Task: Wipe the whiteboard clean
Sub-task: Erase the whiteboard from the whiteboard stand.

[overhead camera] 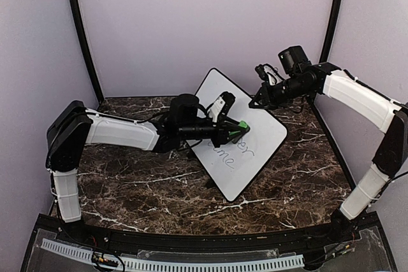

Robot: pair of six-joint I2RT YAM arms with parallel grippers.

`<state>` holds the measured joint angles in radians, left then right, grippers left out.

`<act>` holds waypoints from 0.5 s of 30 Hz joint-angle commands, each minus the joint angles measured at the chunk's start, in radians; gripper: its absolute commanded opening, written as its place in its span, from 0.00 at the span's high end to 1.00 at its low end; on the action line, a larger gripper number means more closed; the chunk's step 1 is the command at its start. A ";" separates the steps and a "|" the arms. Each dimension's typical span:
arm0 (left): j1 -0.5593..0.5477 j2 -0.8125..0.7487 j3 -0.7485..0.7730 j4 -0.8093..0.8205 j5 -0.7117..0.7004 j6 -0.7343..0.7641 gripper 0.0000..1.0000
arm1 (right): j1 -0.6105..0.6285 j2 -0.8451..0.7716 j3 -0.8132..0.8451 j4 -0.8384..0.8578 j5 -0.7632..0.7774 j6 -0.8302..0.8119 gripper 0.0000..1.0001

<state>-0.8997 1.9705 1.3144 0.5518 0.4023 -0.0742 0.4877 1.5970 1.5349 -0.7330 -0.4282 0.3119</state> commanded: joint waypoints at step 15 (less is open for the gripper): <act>-0.028 0.004 -0.280 -0.011 -0.052 -0.044 1.00 | 0.064 -0.002 -0.007 0.009 -0.094 -0.097 1.00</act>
<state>-0.9051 1.9236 1.0576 0.7033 0.3809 -0.0994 0.4900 1.5986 1.5345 -0.7326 -0.4320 0.3084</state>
